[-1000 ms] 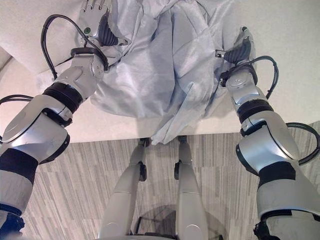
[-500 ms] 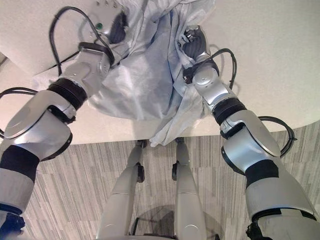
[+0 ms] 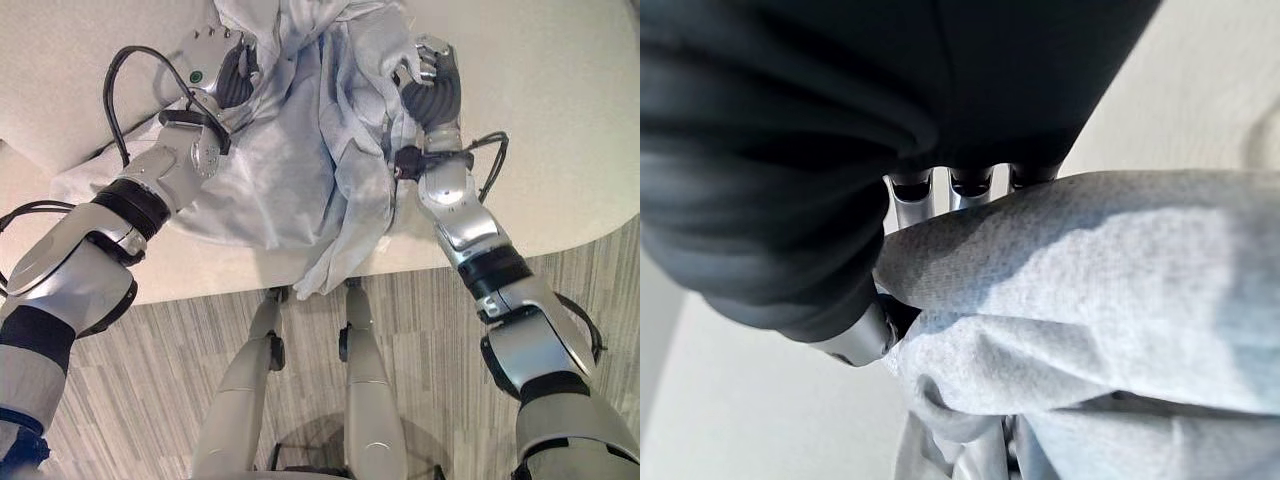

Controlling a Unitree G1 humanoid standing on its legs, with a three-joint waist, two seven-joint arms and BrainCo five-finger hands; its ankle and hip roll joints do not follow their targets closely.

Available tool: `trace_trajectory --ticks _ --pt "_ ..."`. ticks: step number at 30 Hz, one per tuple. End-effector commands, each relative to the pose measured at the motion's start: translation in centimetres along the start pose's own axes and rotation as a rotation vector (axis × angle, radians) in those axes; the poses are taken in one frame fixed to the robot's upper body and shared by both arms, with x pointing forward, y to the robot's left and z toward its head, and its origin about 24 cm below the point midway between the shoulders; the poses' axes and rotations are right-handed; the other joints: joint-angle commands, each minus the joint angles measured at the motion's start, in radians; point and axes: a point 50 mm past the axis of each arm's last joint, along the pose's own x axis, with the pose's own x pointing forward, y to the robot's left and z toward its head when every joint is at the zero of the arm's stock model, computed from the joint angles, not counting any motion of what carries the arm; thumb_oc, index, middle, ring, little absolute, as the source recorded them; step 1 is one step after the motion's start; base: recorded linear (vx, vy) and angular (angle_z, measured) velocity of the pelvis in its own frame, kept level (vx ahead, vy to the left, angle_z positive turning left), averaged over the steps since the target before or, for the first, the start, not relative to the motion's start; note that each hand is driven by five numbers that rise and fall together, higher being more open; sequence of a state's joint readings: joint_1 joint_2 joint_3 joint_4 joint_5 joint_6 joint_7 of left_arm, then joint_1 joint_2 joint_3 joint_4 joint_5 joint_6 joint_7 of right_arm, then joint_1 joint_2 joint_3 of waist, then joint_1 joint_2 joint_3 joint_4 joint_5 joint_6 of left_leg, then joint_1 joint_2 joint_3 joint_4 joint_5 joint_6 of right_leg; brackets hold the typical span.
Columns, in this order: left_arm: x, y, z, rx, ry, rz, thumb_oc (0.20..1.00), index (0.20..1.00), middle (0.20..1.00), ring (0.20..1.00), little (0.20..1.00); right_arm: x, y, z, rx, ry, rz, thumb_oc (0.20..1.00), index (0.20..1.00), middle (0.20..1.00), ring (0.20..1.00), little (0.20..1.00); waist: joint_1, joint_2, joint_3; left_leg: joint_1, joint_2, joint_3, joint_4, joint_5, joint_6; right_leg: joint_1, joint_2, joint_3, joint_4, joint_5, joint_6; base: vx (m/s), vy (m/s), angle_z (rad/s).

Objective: Hang the clothes on the sofa on the clothes rack.

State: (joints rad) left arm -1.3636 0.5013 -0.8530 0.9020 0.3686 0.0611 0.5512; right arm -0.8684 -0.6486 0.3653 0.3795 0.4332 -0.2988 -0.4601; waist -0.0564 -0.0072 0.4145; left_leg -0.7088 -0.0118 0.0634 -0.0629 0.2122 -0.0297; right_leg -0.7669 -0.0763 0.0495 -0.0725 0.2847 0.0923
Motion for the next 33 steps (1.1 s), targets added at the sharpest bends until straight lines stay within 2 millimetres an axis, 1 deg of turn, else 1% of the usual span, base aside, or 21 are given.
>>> trace_trajectory --ticks 1,2,3,5,7,9,10,11,12,14,15,16,17,18,20,22,26,27,28,32,33 --pt "1.3 2.8 -0.4 -0.080 0.024 0.143 0.200 0.200 0.200 0.200 0.200 0.5 -3.1 3.8 0.074 -0.212 -0.120 0.200 0.200 0.200 0.200 0.200 -0.012 0.027 0.025 0.039 0.014 -0.056 -0.014 -0.043 -0.063 0.086 -0.027 0.013 -0.014 -0.081 0.105 0.00 0.000 0.00" --pt "0.9 3.2 -1.0 -0.119 0.040 0.181 0.200 0.200 0.200 0.200 0.200 -0.3 -4.4 4.0 0.099 -0.243 -0.172 0.200 0.200 0.200 0.200 0.200 -0.018 0.027 0.023 0.047 0.014 -0.054 -0.015 -0.046 -0.062 0.091 -0.026 0.013 -0.014 -0.083 0.104 0.00 0.000 0.00" --pt "0.8 3.0 -0.9 -0.120 0.038 0.176 0.200 0.200 0.200 0.200 0.200 -0.6 -4.5 3.9 0.098 -0.239 -0.174 0.200 0.200 0.200 0.200 0.200 -0.015 0.026 0.021 0.049 0.014 -0.054 -0.015 -0.047 -0.062 0.093 -0.025 0.013 -0.014 -0.083 0.104 0.00 0.000 0.00" --pt "0.4 3.5 -1.6 -0.141 0.047 0.215 0.200 0.200 0.200 0.200 0.200 -1.3 -5.9 4.0 0.061 -0.259 -0.231 0.200 0.200 0.200 0.200 0.200 -0.016 0.026 0.017 0.056 0.015 -0.054 -0.017 -0.049 -0.063 0.099 -0.025 0.012 -0.014 -0.085 0.105 0.00 0.000 0.00" --pt "-0.3 4.1 -2.7 -0.163 0.066 0.257 0.200 0.200 0.200 0.200 0.200 -2.1 -7.2 4.0 -0.029 -0.275 -0.273 0.200 0.200 0.200 0.200 0.200 -0.012 0.026 0.007 0.073 0.018 -0.055 -0.016 -0.062 -0.065 0.116 -0.022 0.010 -0.013 -0.097 0.105 0.01 -0.027 -0.04" --pt "-0.9 4.7 -3.7 -0.172 0.082 0.298 0.200 0.200 0.200 0.200 0.200 -2.5 -8.1 4.1 -0.102 -0.282 -0.311 0.200 0.200 0.200 0.200 0.200 -0.010 0.024 -0.006 0.084 0.017 -0.053 -0.019 -0.056 -0.066 0.127 -0.021 0.010 -0.013 -0.093 0.105 -0.02 -0.026 -0.04" --pt "-1.1 5.0 -4.2 -0.172 0.094 0.317 0.200 0.200 0.200 0.200 0.200 -2.6 -8.6 4.1 -0.118 -0.282 -0.325 0.200 0.200 0.200 0.200 0.200 -0.008 0.023 -0.011 0.090 0.019 -0.053 -0.019 -0.057 -0.066 0.133 -0.021 0.009 -0.013 -0.095 0.105 -0.01 -0.024 -0.03" --pt "-1.2 4.9 -4.3 -0.173 0.096 0.315 0.200 0.200 0.200 0.200 0.200 -2.7 -8.5 4.0 -0.120 -0.280 -0.324 0.200 0.200 0.200 0.200 0.200 -0.009 0.024 -0.011 0.094 0.019 -0.053 -0.020 -0.058 -0.066 0.136 -0.021 0.009 -0.013 -0.095 0.104 -0.01 -0.040 -0.01" --pt "-1.9 5.7 -5.4 -0.168 0.110 0.356 0.200 0.200 0.200 0.200 0.200 -3.1 -9.3 3.9 -0.145 -0.276 -0.351 0.200 0.200 0.200 0.200 0.200 -0.002 0.023 -0.024 0.115 0.022 -0.054 -0.020 -0.064 -0.068 0.159 -0.020 0.006 -0.013 -0.101 0.104 0.00 -0.031 0.00" --pt "-2.6 6.5 -6.4 -0.159 0.124 0.394 0.200 0.200 0.200 0.200 0.200 -3.3 -9.8 4.4 -0.156 -0.295 -0.362 0.200 0.200 0.200 0.200 0.200 0.001 0.020 -0.040 0.136 0.025 -0.053 -0.021 -0.065 -0.071 0.180 -0.021 0.003 -0.013 -0.104 0.103 0.00 -0.058 -0.01" --pt "-3.4 7.1 -7.3 -0.167 0.138 0.428 0.200 0.200 0.200 0.200 0.200 -3.6 -10.1 4.5 -0.170 -0.296 -0.372 0.200 0.200 0.200 0.200 0.200 0.007 0.016 -0.054 0.164 0.027 -0.053 -0.022 -0.072 -0.073 0.207 -0.020 -0.001 -0.012 -0.109 0.103 0.01 -0.060 0.00" --pt "-3.7 7.0 -7.4 -0.167 0.142 0.425 0.200 0.200 0.200 0.200 0.200 -3.7 -10.0 4.4 -0.171 -0.293 -0.367 0.200 0.200 0.200 0.200 0.200 0.005 0.017 -0.051 0.172 0.027 -0.053 -0.022 -0.074 -0.073 0.215 -0.020 -0.001 -0.012 -0.110 0.103 0.02 -0.058 0.01" --pt "-4.0 7.3 -7.9 -0.166 0.150 0.442 0.200 0.200 0.200 0.200 0.200 -3.9 -10.3 4.4 -0.178 -0.291 -0.373 0.200 0.200 0.200 0.200 0.200 0.009 0.014 -0.060 0.184 0.028 -0.051 -0.023 -0.076 -0.075 0.227 -0.021 -0.005 -0.012 -0.112 0.103 0.02 -0.025 0.03" --pt "-4.6 7.5 -8.5 -0.164 0.165 0.454 0.200 0.200 0.200 0.200 0.200 -4.0 -10.6 4.4 -0.191 -0.288 -0.373 0.200 0.200 0.200 0.200 0.200 0.011 0.012 -0.069 0.203 0.029 -0.049 -0.023 -0.080 -0.077 0.245 -0.022 -0.008 -0.011 -0.115 0.103 0.03 -0.049 0.04" --pt "-5.7 7.8 -9.2 -0.172 0.174 0.466 0.200 0.200 0.200 0.200 0.200 -4.5 -10.6 4.4 -0.216 -0.273 -0.348 0.200 0.200 0.200 0.200 0.200 0.012 0.010 -0.083 0.246 0.030 -0.047 -0.024 -0.089 -0.079 0.289 -0.025 -0.015 -0.011 -0.123 0.103 0.03 -0.047 0.06" --pt "-6.7 8.3 -9.9 -0.170 0.178 0.472 0.200 0.200 0.200 0.200 0.200 -4.7 -11.1 4.4 -0.241 -0.264 -0.341 0.200 0.200 0.200 0.200 0.200 0.018 0.007 -0.104 0.289 0.035 -0.044 -0.024 -0.097 -0.083 0.328 -0.032 -0.023 -0.006 -0.129 0.103 0.03 -0.047 0.03" --pt "-7.3 8.1 -10.0 -0.185 0.177 0.453 0.200 0.200 0.200 0.200 0.200 -4.8 -10.7 4.5 -0.234 -0.262 -0.311 0.200 0.200 0.200 0.200 0.200 0.019 0.004 -0.107 0.325 0.039 -0.042 -0.024 -0.104 -0.083 0.365 -0.036 -0.023 -0.002 -0.138 0.102 0.01 -0.031 0.10" --pt "-7.8 7.8 -10.0 -0.183 0.164 0.430 0.200 0.200 0.200 0.200 0.200 -4.9 -10.7 4.5 -0.241 -0.256 -0.294 0.200 0.200 0.200 0.200 0.200 0.020 0.002 -0.107 0.335 0.040 -0.040 -0.024 -0.105 -0.084 0.375 -0.039 -0.024 0.000 -0.138 0.101 -0.03 -0.040 0.09" --pt "-8.0 7.3 -9.6 -0.190 0.149 0.405 0.200 0.200 0.200 0.200 0.200 -5.0 -10.6 4.3 -0.249 -0.246 -0.280 0.200 0.200 0.200 0.200 0.200 0.020 -0.001 -0.107 0.342 0.040 -0.039 -0.024 -0.104 -0.085 0.385 -0.041 -0.026 -0.003 -0.136 0.101 -0.07 -0.052 0.05" --pt "-8.6 4.1 -7.4 -0.179 0.060 0.236 0.200 0.200 0.200 0.200 0.200 -5.6 -10.7 3.5 -0.241 -0.214 -0.283 0.200 0.200 0.200 0.200 0.200 0.008 -0.007 -0.104 0.326 0.042 -0.036 -0.024 -0.096 -0.083 0.370 -0.039 -0.021 -0.008 -0.123 0.103 -0.06 -0.021 0.03" --pt "-8.6 3.3 -6.9 -0.170 0.043 0.199 0.445 0.445 0.445 0.445 0.445 -5.7 -10.6 3.4 -0.243 -0.209 -0.283 0.200 0.200 0.200 0.200 0.200 0.006 -0.008 -0.105 0.321 0.042 -0.036 -0.024 -0.094 -0.082 0.365 -0.038 -0.018 -0.008 -0.121 0.102 0.00 0.000 0.00"
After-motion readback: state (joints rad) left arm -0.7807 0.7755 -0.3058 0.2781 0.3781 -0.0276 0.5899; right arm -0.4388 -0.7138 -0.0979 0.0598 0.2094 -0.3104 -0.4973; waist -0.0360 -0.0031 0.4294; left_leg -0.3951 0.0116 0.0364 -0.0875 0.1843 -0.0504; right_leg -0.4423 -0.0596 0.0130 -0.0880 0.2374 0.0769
